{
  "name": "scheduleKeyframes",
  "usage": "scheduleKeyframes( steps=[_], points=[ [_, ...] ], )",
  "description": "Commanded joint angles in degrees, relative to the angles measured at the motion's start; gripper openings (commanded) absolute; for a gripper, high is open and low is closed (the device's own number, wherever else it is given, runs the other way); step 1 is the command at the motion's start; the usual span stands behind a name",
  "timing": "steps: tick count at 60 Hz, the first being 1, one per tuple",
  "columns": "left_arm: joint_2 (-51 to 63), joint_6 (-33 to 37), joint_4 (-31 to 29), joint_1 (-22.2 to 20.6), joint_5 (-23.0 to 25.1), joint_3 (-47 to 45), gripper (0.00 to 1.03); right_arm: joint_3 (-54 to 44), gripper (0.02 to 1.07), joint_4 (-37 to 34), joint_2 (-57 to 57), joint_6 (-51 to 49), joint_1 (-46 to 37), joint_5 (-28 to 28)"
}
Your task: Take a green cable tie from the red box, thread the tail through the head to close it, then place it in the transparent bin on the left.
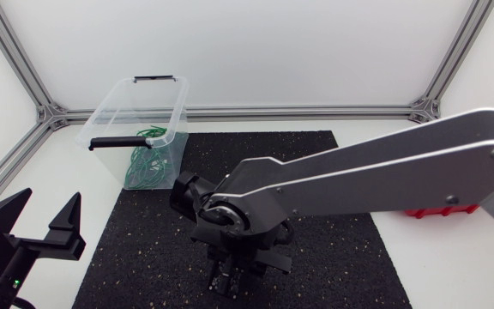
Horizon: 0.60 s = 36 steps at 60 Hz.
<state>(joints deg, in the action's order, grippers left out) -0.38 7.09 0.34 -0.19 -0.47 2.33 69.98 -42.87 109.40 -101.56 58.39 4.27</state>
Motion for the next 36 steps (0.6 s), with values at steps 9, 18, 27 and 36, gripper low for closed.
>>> scheduleKeyframes(
  steps=[9,18,27,36],
  points=[
    [-0.14,-1.2,-1.22,-0.61,0.47,-2.24,1.0,-1.51,0.4,0.95,2.3,-2.77,-1.53,-0.14],
    [-0.14,-1.2,-1.31,-0.69,0.47,-2.24,1.0,-2.21,0.37,1.12,2.57,-3.91,-2.49,0.03],
    [-0.14,-1.2,-1.22,-0.78,0.47,-2.24,1.0,-3.09,0.35,1.12,2.57,-4.0,-3.02,-0.32],
    [-0.14,-1.2,-1.22,-0.78,0.47,-2.24,1.0,-2.56,0.26,-1.51,2.83,-5.58,-3.55,-0.76]
  ],
)
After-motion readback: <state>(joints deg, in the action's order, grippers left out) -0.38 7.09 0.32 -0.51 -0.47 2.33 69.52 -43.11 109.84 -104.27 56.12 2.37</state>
